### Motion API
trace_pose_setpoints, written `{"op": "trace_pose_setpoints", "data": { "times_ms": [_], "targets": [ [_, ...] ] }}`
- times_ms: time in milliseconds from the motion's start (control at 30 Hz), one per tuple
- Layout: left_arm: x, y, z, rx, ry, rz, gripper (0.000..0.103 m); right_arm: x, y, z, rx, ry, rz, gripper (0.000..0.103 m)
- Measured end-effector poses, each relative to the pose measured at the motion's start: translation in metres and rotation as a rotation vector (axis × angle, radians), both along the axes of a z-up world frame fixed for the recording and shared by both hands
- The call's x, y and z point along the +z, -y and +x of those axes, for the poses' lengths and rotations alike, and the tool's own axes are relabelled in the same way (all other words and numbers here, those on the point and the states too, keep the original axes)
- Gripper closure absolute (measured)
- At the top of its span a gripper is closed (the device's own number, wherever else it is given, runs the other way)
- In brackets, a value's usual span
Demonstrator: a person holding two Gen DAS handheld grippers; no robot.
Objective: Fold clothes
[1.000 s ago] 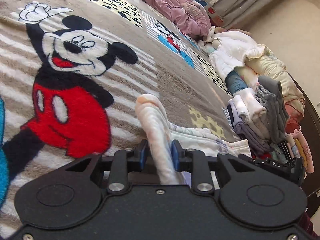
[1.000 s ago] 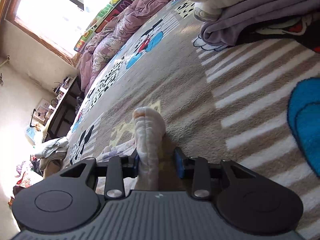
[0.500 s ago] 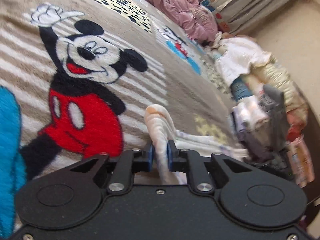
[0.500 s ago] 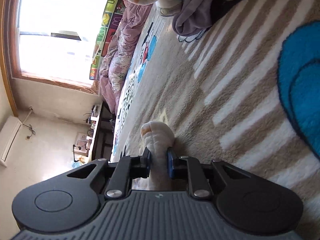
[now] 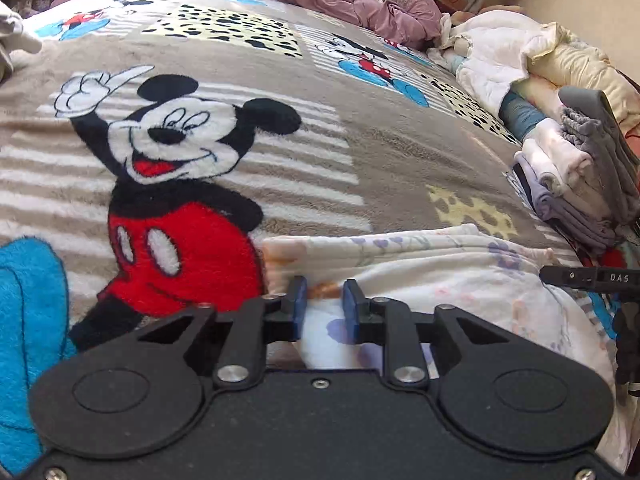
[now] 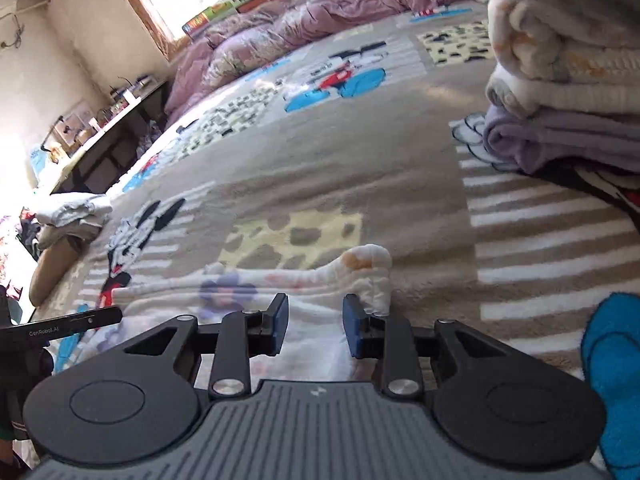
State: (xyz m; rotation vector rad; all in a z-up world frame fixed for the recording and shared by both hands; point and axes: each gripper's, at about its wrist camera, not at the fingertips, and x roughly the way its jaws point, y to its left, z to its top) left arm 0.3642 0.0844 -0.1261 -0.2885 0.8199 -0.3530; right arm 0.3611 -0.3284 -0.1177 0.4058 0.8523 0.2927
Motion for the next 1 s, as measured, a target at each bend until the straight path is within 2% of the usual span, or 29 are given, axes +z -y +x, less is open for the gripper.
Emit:
{"op": "trace_pose_setpoints", "data": {
  "times_ms": [67, 133, 200, 233, 333, 433, 500, 567, 600, 633, 733, 800, 833, 967, 1000],
  "targets": [
    [0.003, -0.005, 0.002, -0.002, -0.013, -0.014, 0.086, -0.007, 0.013, -0.009, -0.03, 0.005, 0.071, 0.099],
    [0.004, -0.005, -0.001, -0.001, -0.007, -0.015, 0.086, -0.01, 0.023, -0.015, -0.063, -0.005, 0.131, 0.1],
    [0.014, -0.005, -0.009, 0.003, 0.018, -0.022, 0.085, -0.004, 0.024, -0.026, -0.073, 0.017, 0.136, 0.099],
    [0.022, -0.004, -0.014, 0.0, 0.042, -0.006, 0.079, 0.003, 0.022, -0.031, -0.069, 0.035, 0.121, 0.089],
    [0.049, 0.005, -0.037, -0.035, 0.123, 0.062, 0.078, 0.031, 0.007, -0.06, -0.014, 0.117, 0.081, 0.088],
    [0.067, 0.019, -0.068, -0.099, 0.167, 0.13, 0.078, 0.046, -0.011, -0.091, 0.064, 0.154, 0.032, 0.088],
    [0.063, 0.026, -0.089, -0.142, 0.143, 0.159, 0.076, 0.045, -0.021, -0.109, 0.102, 0.151, -0.018, 0.088],
    [0.049, 0.034, -0.101, -0.157, 0.102, 0.216, 0.074, 0.022, -0.014, -0.11, 0.074, 0.094, -0.014, 0.089],
    [0.034, 0.037, -0.103, -0.147, 0.085, 0.262, 0.074, 0.009, -0.01, -0.109, 0.057, 0.063, -0.009, 0.091],
    [0.017, 0.039, -0.105, -0.132, 0.072, 0.305, 0.072, -0.004, -0.006, -0.109, 0.039, 0.032, -0.003, 0.102],
    [0.016, 0.03, -0.108, -0.078, 0.084, 0.259, 0.07, -0.011, 0.006, -0.111, -0.018, 0.016, 0.094, 0.103],
    [0.028, 0.024, -0.12, -0.038, 0.1, 0.235, 0.07, 0.001, 0.004, -0.124, -0.023, 0.064, 0.071, 0.101],
    [0.033, 0.021, -0.127, -0.019, 0.109, 0.223, 0.07, 0.008, 0.003, -0.131, -0.023, 0.091, 0.052, 0.092],
    [0.044, 0.027, -0.156, -0.014, 0.141, 0.242, 0.07, 0.027, -0.011, -0.167, 0.017, 0.192, 0.0, 0.091],
    [0.039, 0.03, -0.157, -0.018, 0.122, 0.251, 0.07, 0.026, -0.015, -0.17, 0.032, 0.191, -0.029, 0.092]
  ]
}}
